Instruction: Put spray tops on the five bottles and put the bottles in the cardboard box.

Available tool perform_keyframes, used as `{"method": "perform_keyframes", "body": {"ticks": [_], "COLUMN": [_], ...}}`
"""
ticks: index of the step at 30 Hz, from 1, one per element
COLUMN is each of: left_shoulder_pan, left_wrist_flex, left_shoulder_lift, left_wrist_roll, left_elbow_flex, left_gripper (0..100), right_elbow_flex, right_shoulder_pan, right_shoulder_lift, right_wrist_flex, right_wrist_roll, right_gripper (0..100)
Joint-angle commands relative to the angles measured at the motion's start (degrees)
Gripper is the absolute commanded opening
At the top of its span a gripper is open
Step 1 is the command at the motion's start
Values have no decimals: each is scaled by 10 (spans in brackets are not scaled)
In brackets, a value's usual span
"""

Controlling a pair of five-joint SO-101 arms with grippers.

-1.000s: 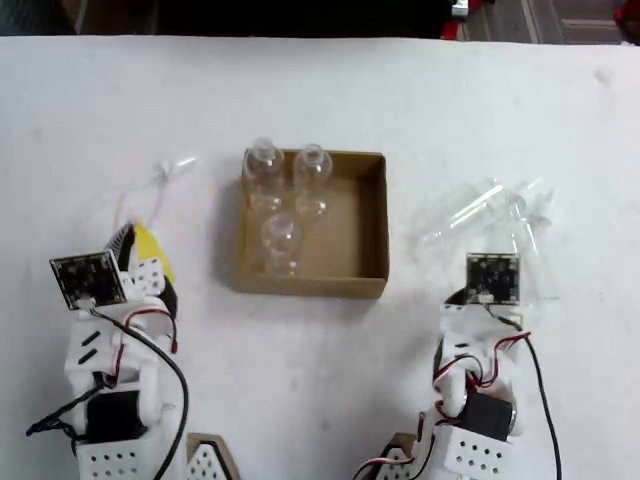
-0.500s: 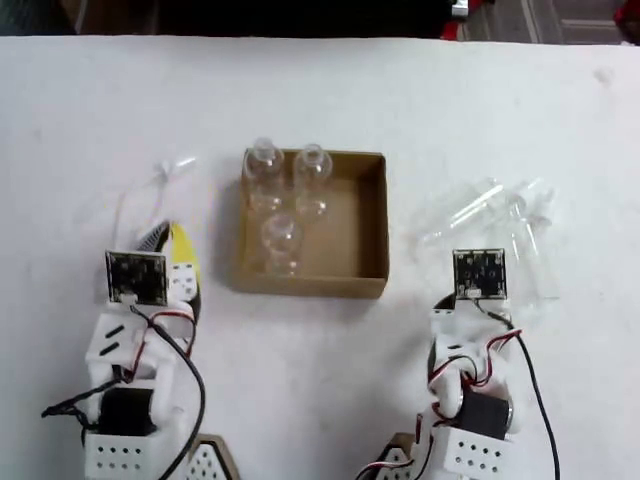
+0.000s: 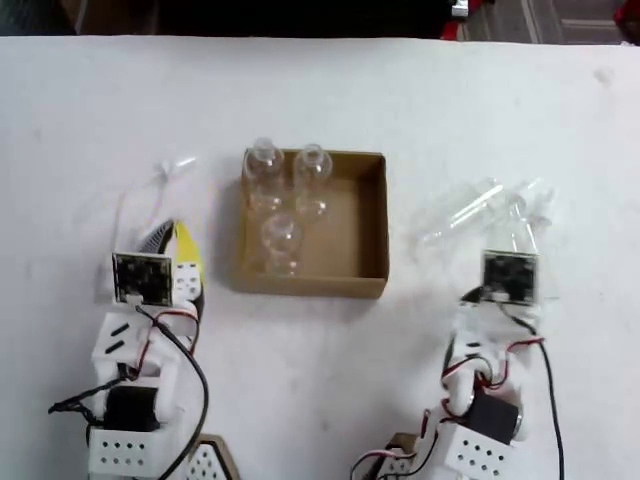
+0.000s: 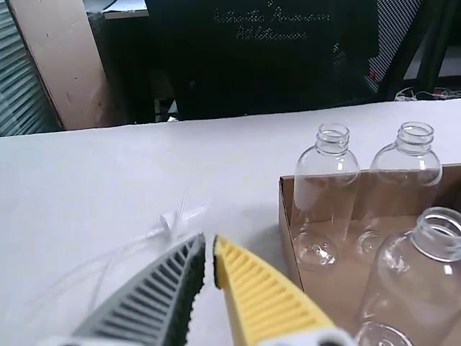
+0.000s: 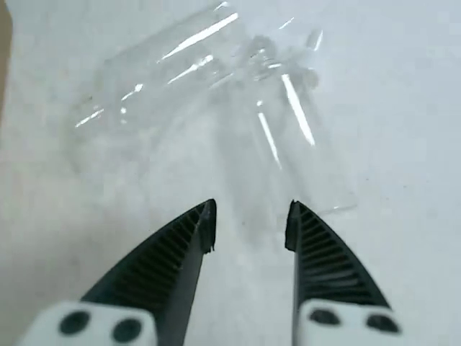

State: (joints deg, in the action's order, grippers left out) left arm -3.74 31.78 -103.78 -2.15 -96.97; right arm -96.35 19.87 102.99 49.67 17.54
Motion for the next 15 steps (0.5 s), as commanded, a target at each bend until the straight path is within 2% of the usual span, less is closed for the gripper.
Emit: {"method": "perform_keyframes", "body": {"ticks": [1, 8, 15], "left_shoulder_pan": [5, 5, 5], "left_wrist_flex": [-18, -14, -14], "left_shoulder_lift": [-7, -7, -7], "left_wrist_roll": [-4, -4, -4], "left_elbow_flex": [3, 3, 3], "left_gripper": [23, 23, 23], "right_elbow_flex": [-5, -5, -5], "right_shoulder_pan": [33, 36, 33], "right_shoulder_lift": [3, 3, 4], "right_wrist_flex": [-60, -177, -228], "right_wrist_roll": [-3, 3, 22], "right_gripper": [143, 142, 142]}}
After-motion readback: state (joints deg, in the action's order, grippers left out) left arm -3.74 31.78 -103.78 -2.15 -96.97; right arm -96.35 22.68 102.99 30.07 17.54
